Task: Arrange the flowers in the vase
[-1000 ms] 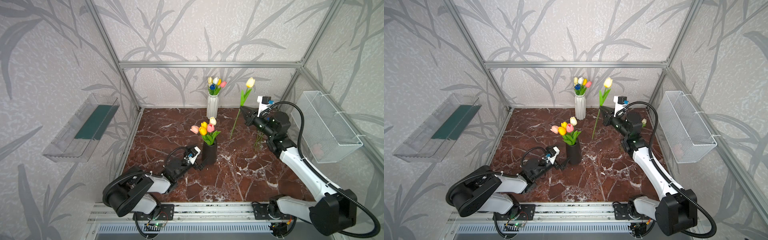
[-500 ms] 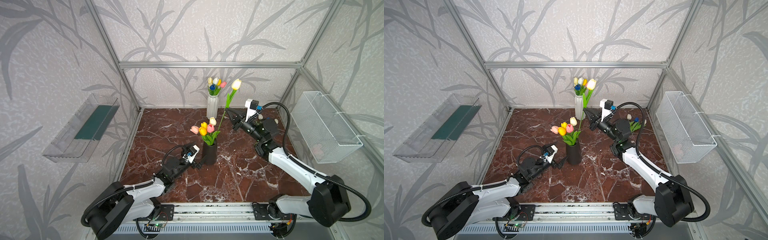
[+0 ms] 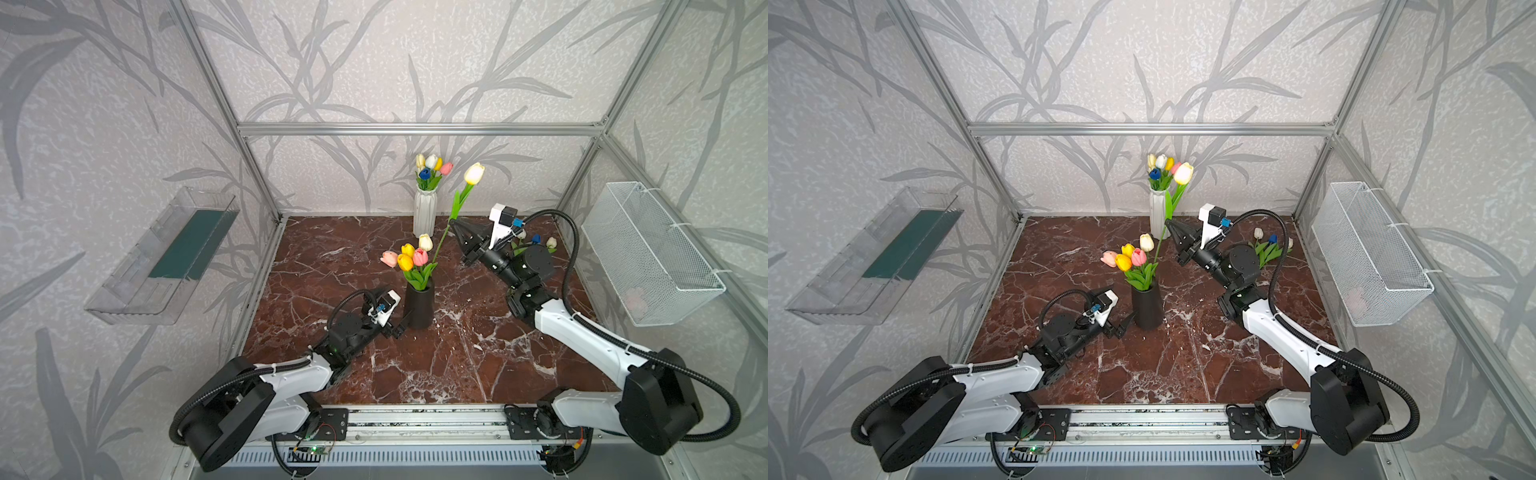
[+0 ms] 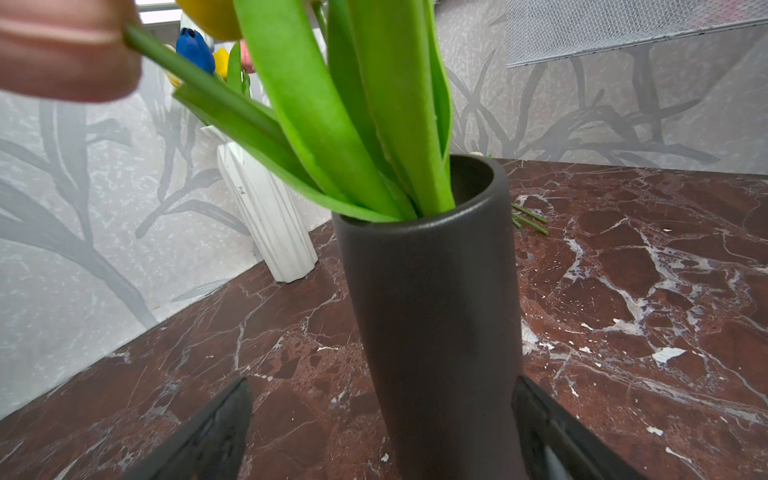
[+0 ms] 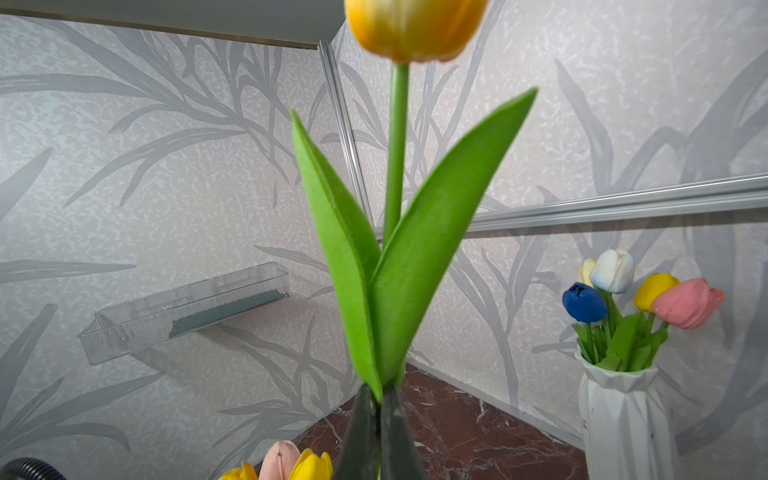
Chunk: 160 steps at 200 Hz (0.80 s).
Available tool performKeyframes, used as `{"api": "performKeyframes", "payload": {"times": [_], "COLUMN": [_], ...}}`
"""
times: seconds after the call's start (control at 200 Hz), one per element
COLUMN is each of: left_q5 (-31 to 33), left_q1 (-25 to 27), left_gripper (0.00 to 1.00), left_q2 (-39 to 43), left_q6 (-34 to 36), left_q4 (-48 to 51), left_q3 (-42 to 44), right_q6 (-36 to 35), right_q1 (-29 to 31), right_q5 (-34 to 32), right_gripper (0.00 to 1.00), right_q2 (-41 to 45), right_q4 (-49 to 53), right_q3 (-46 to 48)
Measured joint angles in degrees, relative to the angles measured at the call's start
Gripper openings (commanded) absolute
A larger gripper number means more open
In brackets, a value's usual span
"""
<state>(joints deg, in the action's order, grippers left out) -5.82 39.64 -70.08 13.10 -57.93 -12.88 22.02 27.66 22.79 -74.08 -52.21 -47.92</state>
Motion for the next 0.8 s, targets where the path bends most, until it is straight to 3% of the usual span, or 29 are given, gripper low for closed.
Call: {"api": "performKeyframes", "payload": {"times": [0.3, 0.41, 0.51, 0.59, 0.8], "left_q5": [0.0, 0.0, 0.0, 0.1, 0.4], "left_q1": [0.0, 0.0, 0.0, 0.0, 0.0], "left_gripper": [0.97, 0.97, 0.97, 0.97, 0.98], "left_q2": [-3.3, -4.4, -5.8, -6.7, -6.9], "left_q6": [0.0, 0.0, 0.0, 0.0, 0.0], "left_q4": [-2.6, -3.7, -5.0, -6.0, -7.1], "left_q3": [0.0, 0.0, 0.0, 0.0, 0.0], "right_q6": [-4.8, -8.2, -10.6, -12.1, -14.7], "right_q1": [2.7, 4.0, 4.9, 5.3, 5.0], "right_q5": [0.4, 1.3, 2.3, 2.4, -1.4], "right_gripper": [0.00, 0.12, 0.41, 0.56, 0.70], "right_q2": [0.6, 0.5, -1.0, -2.8, 2.7], "right_q4": [7.5, 6.8, 5.6, 6.3, 14.9], "right_q3": [2.4, 3.6, 6.0, 7.9, 9.6]}}
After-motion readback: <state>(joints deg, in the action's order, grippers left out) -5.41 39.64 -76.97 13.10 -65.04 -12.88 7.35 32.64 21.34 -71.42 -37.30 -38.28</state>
